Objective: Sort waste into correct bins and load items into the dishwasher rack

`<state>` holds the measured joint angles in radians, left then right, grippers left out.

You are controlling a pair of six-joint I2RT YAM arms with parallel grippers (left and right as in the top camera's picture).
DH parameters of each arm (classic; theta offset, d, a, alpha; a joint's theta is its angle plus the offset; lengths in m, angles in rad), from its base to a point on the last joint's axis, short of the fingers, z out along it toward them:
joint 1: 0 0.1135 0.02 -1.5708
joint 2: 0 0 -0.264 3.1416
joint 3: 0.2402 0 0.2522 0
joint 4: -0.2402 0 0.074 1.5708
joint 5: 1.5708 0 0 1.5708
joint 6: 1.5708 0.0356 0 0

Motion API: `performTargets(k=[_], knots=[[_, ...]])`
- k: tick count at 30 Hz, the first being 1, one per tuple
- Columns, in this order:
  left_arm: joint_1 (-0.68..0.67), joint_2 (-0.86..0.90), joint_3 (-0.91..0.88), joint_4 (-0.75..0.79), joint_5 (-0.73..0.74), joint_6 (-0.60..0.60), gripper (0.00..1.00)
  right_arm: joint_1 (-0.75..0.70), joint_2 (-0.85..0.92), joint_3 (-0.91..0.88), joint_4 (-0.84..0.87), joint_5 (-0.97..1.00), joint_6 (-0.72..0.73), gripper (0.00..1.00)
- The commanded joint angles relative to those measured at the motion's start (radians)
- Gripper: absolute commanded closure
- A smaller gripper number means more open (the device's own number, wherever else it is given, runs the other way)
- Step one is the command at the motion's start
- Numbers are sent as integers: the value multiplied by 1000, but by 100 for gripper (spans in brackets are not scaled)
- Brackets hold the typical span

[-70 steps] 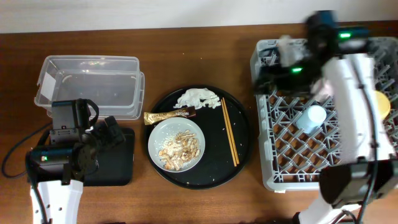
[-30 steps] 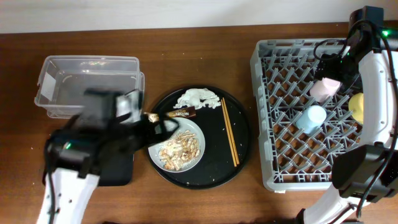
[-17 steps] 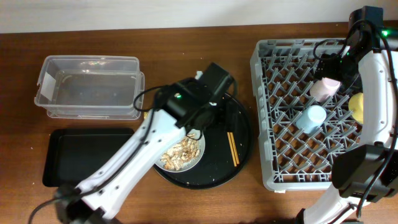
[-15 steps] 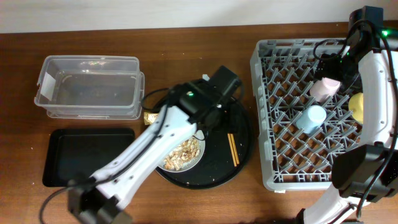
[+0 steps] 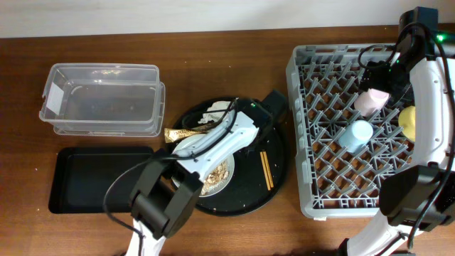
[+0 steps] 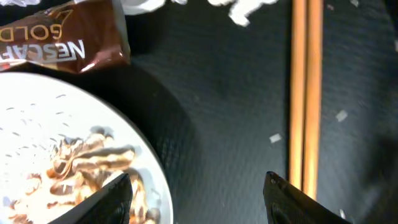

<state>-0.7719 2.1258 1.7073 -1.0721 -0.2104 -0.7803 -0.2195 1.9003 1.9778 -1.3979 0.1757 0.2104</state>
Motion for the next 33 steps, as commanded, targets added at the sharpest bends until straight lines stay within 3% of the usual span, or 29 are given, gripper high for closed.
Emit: performTargets(k=[1, 21, 33], knots=[[2, 36, 11, 20, -64, -50, 33, -3, 4, 1, 0, 13, 8, 2], [34, 72, -131, 121, -73, -151, 39, -3, 4, 1, 0, 13, 8, 2], [33, 71, -136, 109, -40, -150, 63, -3, 4, 1, 1, 13, 8, 2]])
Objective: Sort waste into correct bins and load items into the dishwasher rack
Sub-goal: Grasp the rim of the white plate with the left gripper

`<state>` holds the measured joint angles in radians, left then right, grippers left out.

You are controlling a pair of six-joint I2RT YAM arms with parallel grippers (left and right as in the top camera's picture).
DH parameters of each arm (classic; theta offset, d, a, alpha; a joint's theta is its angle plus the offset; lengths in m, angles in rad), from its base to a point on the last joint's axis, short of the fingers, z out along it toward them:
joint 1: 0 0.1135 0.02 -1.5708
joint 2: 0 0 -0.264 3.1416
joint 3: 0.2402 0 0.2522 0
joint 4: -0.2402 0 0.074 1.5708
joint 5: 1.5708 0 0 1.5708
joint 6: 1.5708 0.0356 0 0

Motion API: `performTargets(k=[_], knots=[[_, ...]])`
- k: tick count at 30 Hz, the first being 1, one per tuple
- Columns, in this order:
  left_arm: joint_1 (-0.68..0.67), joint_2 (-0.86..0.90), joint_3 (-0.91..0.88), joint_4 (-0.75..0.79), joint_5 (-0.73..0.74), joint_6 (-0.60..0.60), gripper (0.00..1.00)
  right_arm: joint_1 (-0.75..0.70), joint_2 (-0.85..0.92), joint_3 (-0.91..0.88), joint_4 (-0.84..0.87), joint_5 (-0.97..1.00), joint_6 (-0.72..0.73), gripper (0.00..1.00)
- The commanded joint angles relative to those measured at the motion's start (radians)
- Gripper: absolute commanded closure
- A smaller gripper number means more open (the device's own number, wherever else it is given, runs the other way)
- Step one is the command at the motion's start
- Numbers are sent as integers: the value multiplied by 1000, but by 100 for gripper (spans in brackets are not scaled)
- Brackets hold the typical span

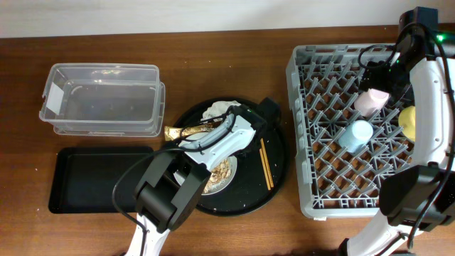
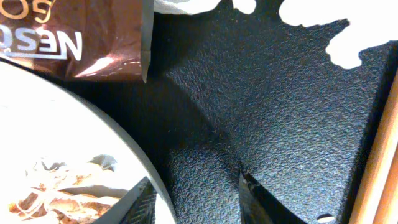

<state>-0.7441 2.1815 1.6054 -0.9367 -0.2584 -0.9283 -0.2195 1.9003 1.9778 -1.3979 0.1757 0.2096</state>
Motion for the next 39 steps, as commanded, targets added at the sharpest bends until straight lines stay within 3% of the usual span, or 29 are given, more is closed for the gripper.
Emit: performTargets(k=[1, 8, 10, 14, 32, 39], knots=[[5, 16, -34, -29, 8, -2, 65, -3, 4, 1, 0, 13, 9, 2], [5, 16, -20, -85, 8, -2, 79, -3, 4, 1, 0, 13, 9, 2], [5, 16, -11, -98, 8, -2, 91, -3, 4, 1, 1, 13, 9, 2], [4, 16, -5, -106, 8, -2, 99, -3, 4, 1, 0, 13, 9, 2], [-92, 16, 161, -347, -64, -3, 99, -3, 4, 1, 0, 13, 9, 2], [-92, 16, 249, -541, -124, -3, 99, -3, 4, 1, 0, 13, 9, 2]])
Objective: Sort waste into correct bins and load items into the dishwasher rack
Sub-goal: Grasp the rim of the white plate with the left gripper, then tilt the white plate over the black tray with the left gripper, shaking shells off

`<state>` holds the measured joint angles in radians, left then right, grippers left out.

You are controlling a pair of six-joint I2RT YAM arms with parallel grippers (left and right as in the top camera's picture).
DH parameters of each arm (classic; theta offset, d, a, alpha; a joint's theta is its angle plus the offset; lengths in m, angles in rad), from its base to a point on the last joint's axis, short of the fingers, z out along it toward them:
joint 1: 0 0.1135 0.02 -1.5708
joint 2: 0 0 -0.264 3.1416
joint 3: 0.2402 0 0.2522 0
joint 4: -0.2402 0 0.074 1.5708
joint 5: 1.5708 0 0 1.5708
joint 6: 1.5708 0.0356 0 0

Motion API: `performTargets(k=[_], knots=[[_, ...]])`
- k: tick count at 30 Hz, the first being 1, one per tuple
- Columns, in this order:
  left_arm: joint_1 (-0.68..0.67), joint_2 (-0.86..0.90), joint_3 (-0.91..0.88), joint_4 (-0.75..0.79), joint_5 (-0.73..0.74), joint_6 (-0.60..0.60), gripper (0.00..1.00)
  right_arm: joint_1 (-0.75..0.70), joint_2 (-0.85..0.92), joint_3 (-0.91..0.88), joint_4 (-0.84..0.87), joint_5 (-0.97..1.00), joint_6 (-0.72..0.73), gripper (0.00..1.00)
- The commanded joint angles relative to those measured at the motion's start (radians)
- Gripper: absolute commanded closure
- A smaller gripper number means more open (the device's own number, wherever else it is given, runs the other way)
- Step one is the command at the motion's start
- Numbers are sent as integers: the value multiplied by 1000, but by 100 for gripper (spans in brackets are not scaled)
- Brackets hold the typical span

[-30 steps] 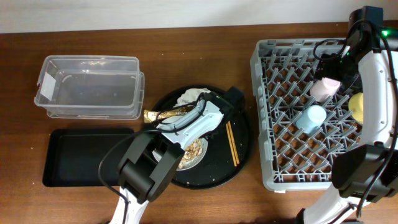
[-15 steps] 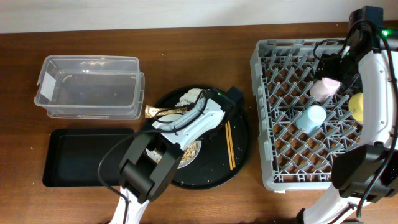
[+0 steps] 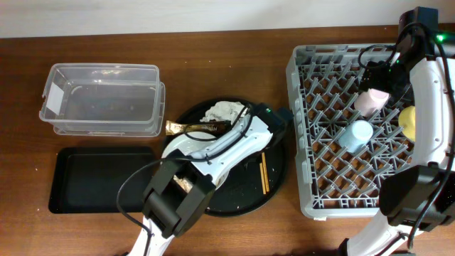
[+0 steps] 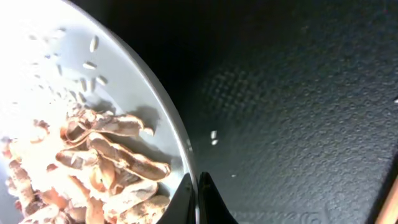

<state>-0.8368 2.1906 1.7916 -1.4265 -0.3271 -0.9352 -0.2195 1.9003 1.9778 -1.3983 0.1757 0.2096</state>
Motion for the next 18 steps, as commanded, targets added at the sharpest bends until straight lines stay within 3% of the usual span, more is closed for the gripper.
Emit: performTargets(k=[1, 10, 18], knots=[[1, 6, 79, -79, -56, 3, 99, -3, 4, 1, 1, 13, 9, 2], [44, -84, 128, -165, -63, 4, 99, -3, 4, 1, 1, 13, 9, 2], [300, -281, 128, -205, -63, 10, 99, -3, 4, 1, 1, 13, 9, 2]])
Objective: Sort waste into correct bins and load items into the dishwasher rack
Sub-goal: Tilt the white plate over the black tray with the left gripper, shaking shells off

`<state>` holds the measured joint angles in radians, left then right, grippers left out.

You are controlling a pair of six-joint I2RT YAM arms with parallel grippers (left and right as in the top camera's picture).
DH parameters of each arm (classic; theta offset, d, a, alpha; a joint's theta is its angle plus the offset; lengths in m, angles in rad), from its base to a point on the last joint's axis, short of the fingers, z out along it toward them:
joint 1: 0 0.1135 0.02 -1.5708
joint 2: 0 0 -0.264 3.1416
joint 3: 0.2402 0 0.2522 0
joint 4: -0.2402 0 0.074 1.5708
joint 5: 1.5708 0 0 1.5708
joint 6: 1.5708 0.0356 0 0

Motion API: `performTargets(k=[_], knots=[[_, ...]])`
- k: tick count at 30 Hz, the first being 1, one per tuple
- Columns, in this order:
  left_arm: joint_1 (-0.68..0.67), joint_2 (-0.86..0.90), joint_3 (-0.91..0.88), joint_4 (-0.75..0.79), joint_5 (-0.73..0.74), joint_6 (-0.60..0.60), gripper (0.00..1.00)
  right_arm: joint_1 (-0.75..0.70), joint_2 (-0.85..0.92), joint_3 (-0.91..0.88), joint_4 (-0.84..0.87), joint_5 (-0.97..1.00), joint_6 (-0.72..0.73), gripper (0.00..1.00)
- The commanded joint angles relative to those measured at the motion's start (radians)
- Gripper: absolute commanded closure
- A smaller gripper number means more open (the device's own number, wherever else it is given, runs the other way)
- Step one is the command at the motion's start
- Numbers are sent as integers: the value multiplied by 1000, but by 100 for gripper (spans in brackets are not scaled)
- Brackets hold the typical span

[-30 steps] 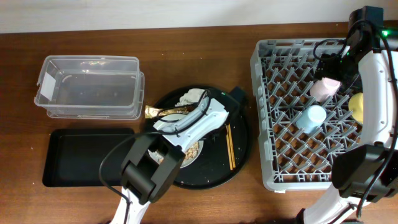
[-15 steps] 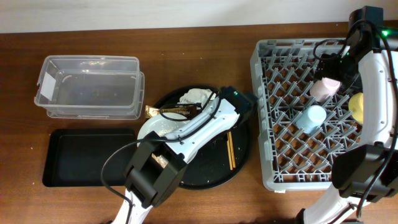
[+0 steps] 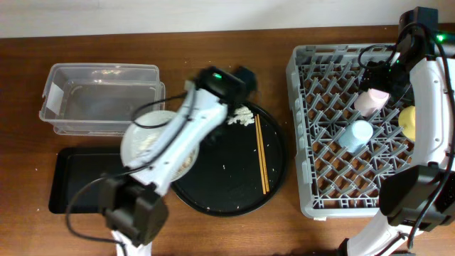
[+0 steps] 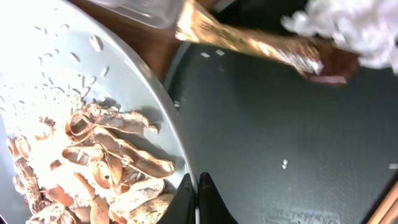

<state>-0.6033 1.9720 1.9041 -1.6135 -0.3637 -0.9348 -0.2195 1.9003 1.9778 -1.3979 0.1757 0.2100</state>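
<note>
A white plate [image 3: 151, 139] of peanut shells [image 4: 106, 162] is held up off the round black tray [image 3: 238, 188], out past its left edge, near the clear bin [image 3: 103, 99]. My left gripper [image 4: 198, 182] is shut on the plate's right rim. On the round tray lie wooden chopsticks [image 3: 261, 156], a crumpled tissue [image 3: 242, 117] and a gold-brown coffee sachet [image 4: 249, 42]. My right gripper [image 3: 378, 75] hangs over the grey dishwasher rack [image 3: 302, 128], right by a pink cup [image 3: 372, 102]. How its jaws stand is not visible.
A black rectangular tray [image 3: 89, 181] lies front left, below the clear bin. In the rack are also a light blue cup [image 3: 357, 135] and a yellow item [image 3: 409, 121]. Crumbs dot the round tray. Brown table shows between tray and rack.
The plate, then resting on the round tray with my left gripper shut on its rim, is now raised and moved left past the tray's edge. The right arm has not moved.
My left gripper was open above the round tray beside the plate. Then it was lower, with its jaws either side of the plate's rim. Then it was shut on the rim, and now the plate is off the tray to the left.
</note>
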Motion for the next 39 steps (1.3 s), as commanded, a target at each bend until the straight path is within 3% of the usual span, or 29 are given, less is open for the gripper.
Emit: performTargets(k=[1, 8, 11, 22, 32, 39], knots=[[97, -73, 15, -20, -26, 26, 99, -3, 4, 1, 0, 13, 8, 2], [282, -80, 13, -11, -10, 63, 98, -3, 4, 1, 0, 13, 8, 2], [380, -80, 9, 55, 124, 175, 99, -3, 4, 1, 1, 13, 8, 2], [665, -80, -54, 147, 307, 282, 99, -3, 4, 1, 0, 13, 8, 2], [764, -80, -425, 452, 377, 281, 98, -3, 4, 1, 1, 13, 8, 2], [764, -92, -465, 505, 428, 282, 99, -3, 4, 1, 1, 13, 8, 2]])
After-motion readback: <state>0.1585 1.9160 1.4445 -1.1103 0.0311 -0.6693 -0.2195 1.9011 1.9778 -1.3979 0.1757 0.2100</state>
